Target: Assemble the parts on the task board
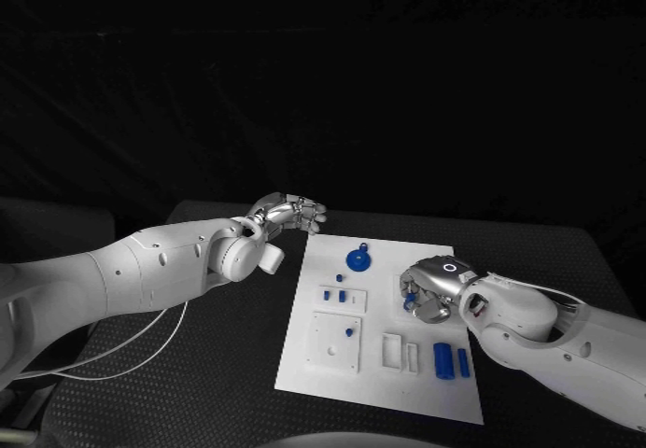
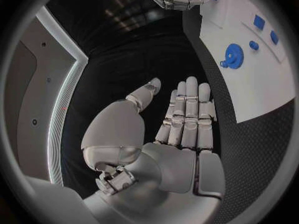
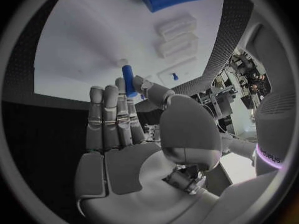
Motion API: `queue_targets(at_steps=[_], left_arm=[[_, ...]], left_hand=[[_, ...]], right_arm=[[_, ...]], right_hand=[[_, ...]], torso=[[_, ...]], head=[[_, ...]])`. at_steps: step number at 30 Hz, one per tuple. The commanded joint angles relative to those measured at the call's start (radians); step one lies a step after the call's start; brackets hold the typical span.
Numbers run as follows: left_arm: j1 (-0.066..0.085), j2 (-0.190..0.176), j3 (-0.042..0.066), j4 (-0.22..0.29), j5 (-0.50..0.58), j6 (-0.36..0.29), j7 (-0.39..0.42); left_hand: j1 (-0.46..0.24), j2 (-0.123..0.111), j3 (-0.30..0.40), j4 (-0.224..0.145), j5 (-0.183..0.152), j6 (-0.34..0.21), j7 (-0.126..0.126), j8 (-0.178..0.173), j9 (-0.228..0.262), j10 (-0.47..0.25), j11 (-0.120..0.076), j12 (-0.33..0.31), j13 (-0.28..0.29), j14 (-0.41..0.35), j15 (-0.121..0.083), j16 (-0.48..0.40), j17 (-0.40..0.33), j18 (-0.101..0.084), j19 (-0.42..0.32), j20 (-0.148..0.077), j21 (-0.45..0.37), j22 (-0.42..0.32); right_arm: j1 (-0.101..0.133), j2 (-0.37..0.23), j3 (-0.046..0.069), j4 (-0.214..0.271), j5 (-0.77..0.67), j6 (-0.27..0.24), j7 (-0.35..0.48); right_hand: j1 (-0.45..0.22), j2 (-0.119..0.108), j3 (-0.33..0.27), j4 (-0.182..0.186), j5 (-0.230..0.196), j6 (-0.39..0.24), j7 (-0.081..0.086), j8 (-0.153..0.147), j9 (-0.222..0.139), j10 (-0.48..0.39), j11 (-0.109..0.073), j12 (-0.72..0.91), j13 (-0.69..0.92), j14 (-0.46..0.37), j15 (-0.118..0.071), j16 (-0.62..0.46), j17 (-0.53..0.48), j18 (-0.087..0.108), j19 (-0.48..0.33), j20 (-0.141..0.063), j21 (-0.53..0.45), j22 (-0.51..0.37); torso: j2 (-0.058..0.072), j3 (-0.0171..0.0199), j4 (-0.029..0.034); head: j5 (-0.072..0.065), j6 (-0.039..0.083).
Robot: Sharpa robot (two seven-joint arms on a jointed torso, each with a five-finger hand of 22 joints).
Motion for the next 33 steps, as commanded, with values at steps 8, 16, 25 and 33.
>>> queue_targets(at_steps=[8, 16, 25, 33], left_arm=[[0.001, 0.004, 0.001, -0.002, 0.007, 0.015, 0.01], [0.001, 0.009, 0.001, -0.002, 0.007, 0.014, 0.01], [0.001, 0.018, 0.001, -0.004, 0.008, 0.015, 0.009], [0.001, 0.025, 0.001, -0.004, 0.008, 0.017, 0.008]], left_hand=[[-0.008, 0.0, -0.001, 0.006, 0.0, -0.007, 0.001, -0.001, 0.001, -0.008, 0.001, 0.003, -0.001, 0.005, 0.001, -0.006, 0.002, 0.018, 0.005, 0.0, -0.006, 0.001], [-0.008, 0.001, -0.001, 0.006, 0.0, -0.008, 0.001, -0.001, 0.002, -0.008, 0.001, 0.004, -0.001, 0.005, 0.001, -0.007, 0.003, 0.018, 0.005, 0.0, -0.007, 0.002], [-0.007, 0.001, -0.001, 0.006, 0.0, -0.008, 0.001, -0.001, 0.002, -0.008, 0.001, 0.004, -0.002, 0.005, 0.001, -0.008, 0.004, 0.018, 0.005, 0.0, -0.007, 0.002], [-0.007, 0.001, 0.0, 0.006, 0.0, -0.008, 0.001, -0.001, 0.002, -0.008, 0.001, 0.004, -0.002, 0.005, 0.001, -0.009, 0.005, 0.018, 0.005, 0.0, -0.008, 0.003]], right_arm=[[0.002, 0.007, 0.029, 0.068, 0.027, -0.042, 0.016], [-0.014, 0.085, 0.024, 0.084, -0.016, -0.053, 0.025], [-0.064, 0.143, 0.011, 0.087, -0.045, -0.058, 0.031], [-0.102, 0.188, -0.01, 0.064, -0.068, -0.064, 0.028]], right_hand=[[0.0, -0.002, 0.009, 0.001, 0.002, 0.014, -0.004, 0.003, 0.018, 0.008, -0.002, 0.004, 0.001, 0.008, -0.003, 0.007, -0.001, 0.02, 0.009, -0.004, 0.004, 0.001], [0.0, -0.005, 0.015, 0.003, 0.002, 0.015, -0.005, 0.002, 0.019, 0.009, -0.002, 0.003, 0.003, 0.01, -0.004, 0.006, -0.002, 0.02, 0.012, -0.006, 0.004, 0.0], [0.001, -0.006, 0.019, 0.003, 0.002, 0.015, -0.005, 0.002, 0.019, 0.01, -0.002, 0.003, 0.005, 0.011, -0.005, 0.006, -0.003, 0.02, 0.014, -0.007, 0.005, 0.0], [0.002, -0.006, 0.021, 0.003, 0.002, 0.016, -0.005, 0.002, 0.02, 0.01, -0.003, 0.003, 0.006, 0.012, -0.005, 0.007, -0.003, 0.02, 0.015, -0.007, 0.005, 0.0]], torso=[[0.0, 0.0001, -0.0001], [0.0, 0.0, -0.0002], [0.001, -0.0007, 0.0007], [0.0, -0.0002, 0.0018]], head=[[0.008, -0.002], [0.017, -0.005], [0.03, -0.007], [0.037, -0.004]])
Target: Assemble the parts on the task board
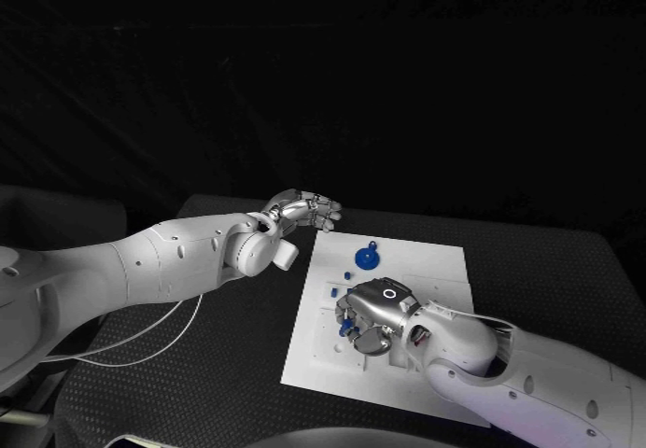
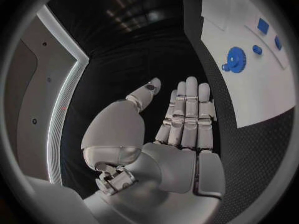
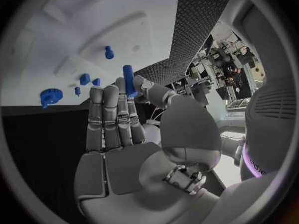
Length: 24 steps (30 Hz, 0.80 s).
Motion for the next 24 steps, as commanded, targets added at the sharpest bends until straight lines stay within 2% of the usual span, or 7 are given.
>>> queue_targets(at_steps=[1, 4, 10, 24], left_arm=[[0.001, 0.004, 0.001, 0.002, 0.007, 0.016, 0.007], [0.001, 0.004, 0.001, 0.002, 0.007, 0.017, 0.006], [0.001, 0.007, 0.001, 0.003, 0.007, 0.018, 0.006], [0.001, 0.006, 0.001, 0.004, 0.007, 0.019, 0.005]], left_hand=[[-0.007, 0.001, 0.0, 0.006, 0.0, -0.008, 0.001, -0.001, 0.001, -0.008, 0.001, 0.004, -0.002, 0.006, 0.001, -0.005, 0.002, 0.01, 0.005, 0.0, -0.004, 0.001], [-0.007, 0.001, 0.0, 0.006, 0.0, -0.008, 0.001, -0.001, 0.002, -0.008, 0.001, 0.004, -0.002, 0.006, 0.002, -0.005, 0.002, 0.01, 0.005, 0.0, -0.004, 0.001], [-0.007, 0.001, 0.0, 0.006, 0.0, -0.008, 0.001, -0.001, 0.002, -0.008, 0.001, 0.004, -0.002, 0.006, 0.002, -0.006, 0.003, 0.01, 0.005, 0.001, -0.004, 0.002], [-0.006, 0.001, 0.0, 0.007, 0.0, -0.008, 0.001, -0.001, 0.002, -0.008, 0.001, 0.004, -0.002, 0.006, 0.002, -0.008, 0.005, 0.01, 0.005, 0.001, -0.005, 0.002]], right_arm=[[-0.014, 0.011, -0.003, -0.012, -0.034, -0.011, 0.007], [-0.028, 0.02, -0.004, -0.017, -0.038, -0.014, 0.007], [-0.043, 0.038, -0.006, -0.035, -0.04, -0.01, 0.01], [-0.05, 0.046, -0.011, -0.065, -0.051, 0.015, 0.001]], right_hand=[[0.01, 0.002, 0.006, -0.001, 0.007, 0.006, 0.0, 0.007, 0.02, 0.007, 0.001, 0.003, 0.0, 0.002, -0.004, 0.006, -0.002, 0.02, 0.005, -0.001, 0.006, 0.0], [0.011, 0.002, 0.006, -0.001, 0.007, 0.006, 0.0, 0.007, 0.02, 0.008, 0.001, 0.003, 0.001, 0.002, -0.004, 0.007, -0.002, 0.02, 0.006, -0.001, 0.006, 0.0], [0.011, 0.002, 0.008, -0.001, 0.007, 0.007, 0.0, 0.007, 0.021, 0.008, 0.0, 0.003, 0.002, 0.004, -0.005, 0.007, -0.001, 0.02, 0.007, -0.002, 0.007, 0.0], [0.01, 0.001, 0.009, -0.002, 0.007, 0.007, -0.001, 0.007, 0.022, 0.009, 0.0, 0.003, 0.003, 0.006, -0.005, 0.008, -0.001, 0.02, 0.009, -0.003, 0.008, 0.001]], torso=[[0.0, 0.0012, 0.0006], [0.0, 0.0013, -0.0002], [0.0, 0.0015, -0.0006], [-0.001, 0.0013, -0.0011]], head=[[0.003, 0.005], [0.006, 0.004], [0.014, 0.001], [0.018, -0.005]])
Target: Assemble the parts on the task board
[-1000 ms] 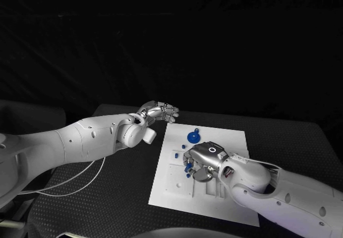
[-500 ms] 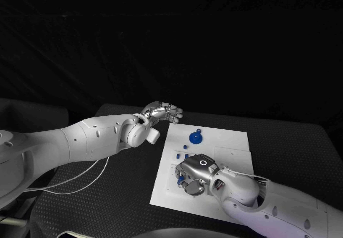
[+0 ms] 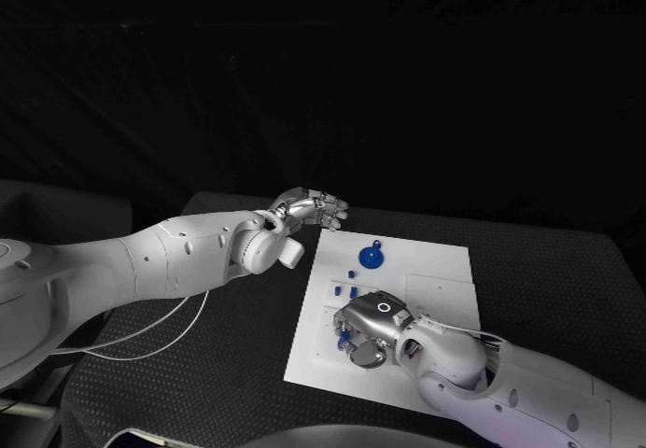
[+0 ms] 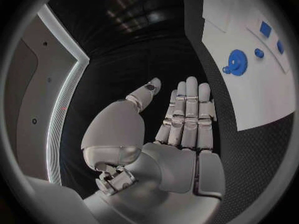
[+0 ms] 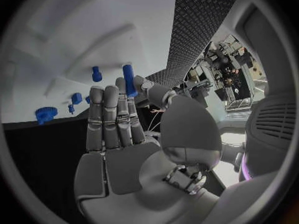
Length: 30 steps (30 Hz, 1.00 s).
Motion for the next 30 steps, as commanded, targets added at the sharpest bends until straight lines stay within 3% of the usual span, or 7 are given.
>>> queue_targets(at_steps=[1, 8, 19, 30], left_arm=[[0.001, 0.0, 0.001, 0.003, 0.006, 0.016, 0.006], [0.001, 0.0, 0.001, 0.004, 0.006, 0.015, 0.005], [0.001, 0.001, 0.001, 0.006, 0.006, 0.016, 0.005], [0.001, 0.004, 0.001, 0.004, 0.007, 0.017, 0.005]], left_hand=[[-0.006, 0.001, 0.0, 0.007, 0.0, -0.008, 0.001, 0.0, 0.002, -0.008, 0.001, 0.004, -0.001, 0.006, 0.002, -0.004, 0.002, 0.016, 0.005, 0.001, -0.006, 0.002], [-0.007, 0.001, 0.0, 0.007, 0.0, -0.008, 0.001, 0.0, 0.002, -0.008, 0.001, 0.004, -0.001, 0.006, 0.002, -0.005, 0.003, 0.016, 0.005, 0.001, -0.006, 0.002], [-0.007, 0.0, 0.0, 0.007, 0.0, -0.009, 0.001, 0.0, 0.002, -0.008, 0.001, 0.004, -0.001, 0.006, 0.002, -0.006, 0.004, 0.016, 0.006, 0.001, -0.007, 0.003], [-0.007, 0.001, 0.0, 0.008, 0.0, -0.009, 0.002, 0.0, 0.002, -0.008, 0.001, 0.004, -0.002, 0.006, 0.002, -0.006, 0.004, 0.015, 0.006, 0.001, -0.007, 0.003]], right_arm=[[-0.001, 0.0, -0.002, -0.007, -0.019, 0.022, 0.0], [-0.002, 0.006, -0.009, -0.015, -0.023, 0.031, 0.0], [-0.002, 0.013, -0.031, -0.021, -0.031, 0.047, -0.002], [-0.005, 0.013, -0.033, -0.01, -0.021, 0.024, 0.004]], right_hand=[[0.011, 0.003, 0.007, 0.001, 0.007, 0.009, -0.001, 0.003, 0.022, 0.009, 0.0, 0.003, 0.002, 0.003, -0.007, 0.003, -0.002, 0.02, 0.003, -0.001, 0.004, 0.001], [0.011, 0.003, 0.007, 0.0, 0.007, 0.01, -0.001, 0.003, 0.022, 0.01, 0.0, 0.003, 0.003, 0.004, -0.007, 0.004, -0.001, 0.02, 0.004, -0.001, 0.005, 0.001], [0.01, 0.003, 0.007, -0.002, 0.007, 0.01, -0.001, 0.003, 0.022, 0.011, -0.001, 0.003, 0.004, 0.005, -0.008, 0.004, -0.001, 0.02, 0.004, -0.002, 0.005, 0.001], [0.01, 0.004, 0.007, -0.003, 0.007, 0.011, -0.002, 0.003, 0.023, 0.011, -0.001, 0.003, 0.005, 0.005, -0.008, 0.005, -0.001, 0.02, 0.005, -0.002, 0.006, 0.001]], torso=[[0.0, -0.0001, -0.0002], [0.0, -0.0002, -0.0004], [0.0, -0.001, -0.0001], [0.0, -0.0005, -0.0005]], head=[[0.0, -0.001], [0.001, -0.002], [0.005, -0.008], [0.009, -0.009]])
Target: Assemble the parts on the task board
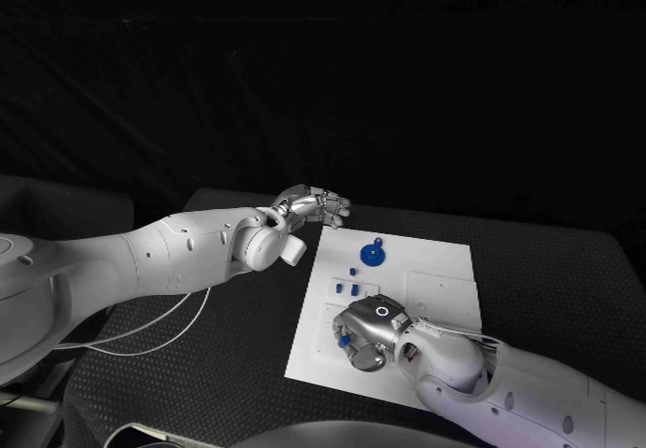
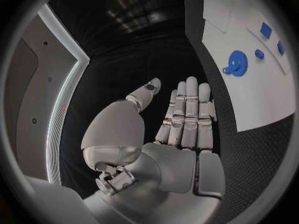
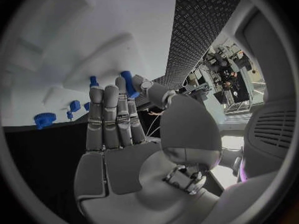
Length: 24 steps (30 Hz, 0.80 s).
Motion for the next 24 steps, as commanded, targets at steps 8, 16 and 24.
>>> queue_targets(at_steps=[8, 16, 24], left_arm=[[0.001, 0.007, 0.001, -0.001, 0.006, 0.016, 0.007], [0.001, 0.006, 0.001, 0.001, 0.006, 0.016, 0.006], [0.001, 0.006, 0.001, 0.001, 0.006, 0.018, 0.005]], left_hand=[[-0.007, 0.001, 0.0, 0.008, 0.0, -0.009, 0.002, 0.0, 0.002, -0.009, 0.002, 0.004, -0.002, 0.007, 0.002, -0.007, 0.002, 0.018, 0.006, 0.001, -0.004, 0.002], [-0.007, 0.001, 0.0, 0.009, 0.0, -0.009, 0.002, 0.0, 0.002, -0.009, 0.002, 0.004, -0.002, 0.007, 0.002, -0.008, 0.003, 0.017, 0.006, 0.001, -0.005, 0.002], [-0.007, 0.001, -0.001, 0.009, 0.0, -0.01, 0.002, 0.0, 0.002, -0.009, 0.002, 0.004, -0.002, 0.007, 0.002, -0.009, 0.004, 0.017, 0.006, 0.001, -0.005, 0.002]], right_arm=[[-0.005, 0.006, -0.004, -0.007, -0.018, 0.041, -0.003], [-0.006, 0.026, -0.013, -0.023, -0.038, 0.063, -0.018], [-0.008, 0.026, -0.016, -0.03, -0.026, 0.066, -0.015]], right_hand=[[0.005, 0.002, 0.005, 0.001, 0.002, 0.007, 0.002, 0.005, 0.009, 0.008, 0.002, 0.002, 0.002, 0.0, -0.008, 0.005, -0.001, 0.02, 0.003, -0.005, 0.006, 0.002], [0.004, 0.002, 0.005, 0.0, 0.002, 0.007, 0.002, 0.005, 0.009, 0.008, 0.002, 0.002, 0.003, 0.0, -0.008, 0.006, 0.0, 0.02, 0.003, -0.005, 0.006, 0.002], [-0.002, -0.004, 0.005, -0.002, 0.002, 0.003, 0.004, 0.002, 0.009, 0.004, 0.004, -0.002, 0.004, -0.001, -0.007, 0.006, 0.0, 0.02, 0.0, -0.004, 0.006, 0.002]], torso=[[0.0, -0.0003, -0.0006], [0.0, 0.0007, 0.0004], [0.0, 0.0001, -0.0005]], head=[[0.003, 0.001], [0.003, 0.0], [0.004, -0.002]])
